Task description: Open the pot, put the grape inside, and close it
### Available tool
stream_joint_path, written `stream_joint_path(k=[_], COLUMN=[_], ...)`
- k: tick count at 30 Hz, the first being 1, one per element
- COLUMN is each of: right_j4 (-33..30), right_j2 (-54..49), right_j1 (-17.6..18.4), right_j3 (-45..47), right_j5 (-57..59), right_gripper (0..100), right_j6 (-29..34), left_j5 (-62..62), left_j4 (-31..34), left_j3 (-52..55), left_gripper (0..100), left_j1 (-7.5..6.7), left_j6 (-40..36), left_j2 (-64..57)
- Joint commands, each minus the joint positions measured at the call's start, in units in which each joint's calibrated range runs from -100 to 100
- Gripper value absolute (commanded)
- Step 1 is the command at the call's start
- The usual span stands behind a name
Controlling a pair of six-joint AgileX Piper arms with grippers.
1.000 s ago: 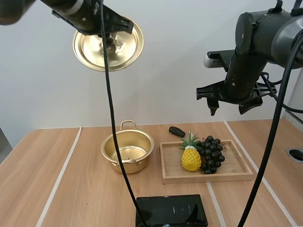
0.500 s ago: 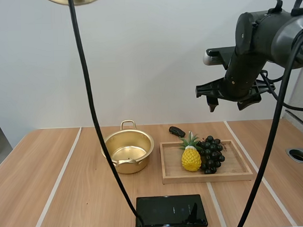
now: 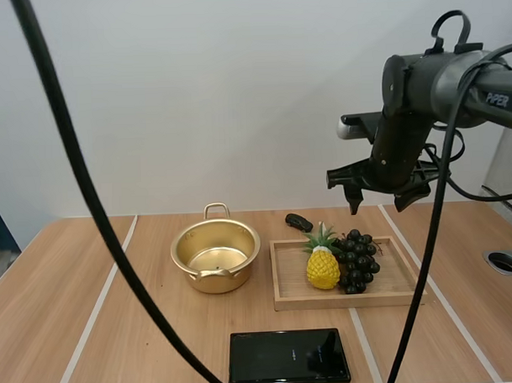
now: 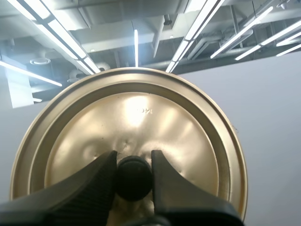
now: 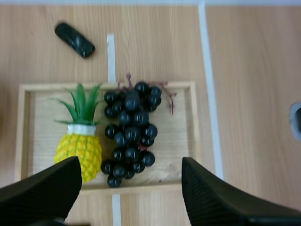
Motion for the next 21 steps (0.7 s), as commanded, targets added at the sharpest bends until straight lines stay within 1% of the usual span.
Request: stream_joint_path(k=[1,13,21], right_j4=[0.7,0.7,0.2], right_j2=[2.1,7.6,12.1], right_j1=[-0.3,-0.3,-0.3], right_j3=[1.9,2.9,2.9], right_j5=[-1.2,-10.2,-15.1], right_gripper=[100,100,100], right_j6=[-0.6,-0.6,-0.6], left_j5=[-0.7,4.6,7.7], left_j4=[0.0,0.0,0.0], left_j3=[-3.7,-18.4,-22.5], left_gripper=[0,0,0], left_j1=[-0.09,-0.09,-0.09], left_j6=[-0.7,-0.7,-0.7], left_j2=[-0.9,-1.0,-1.0])
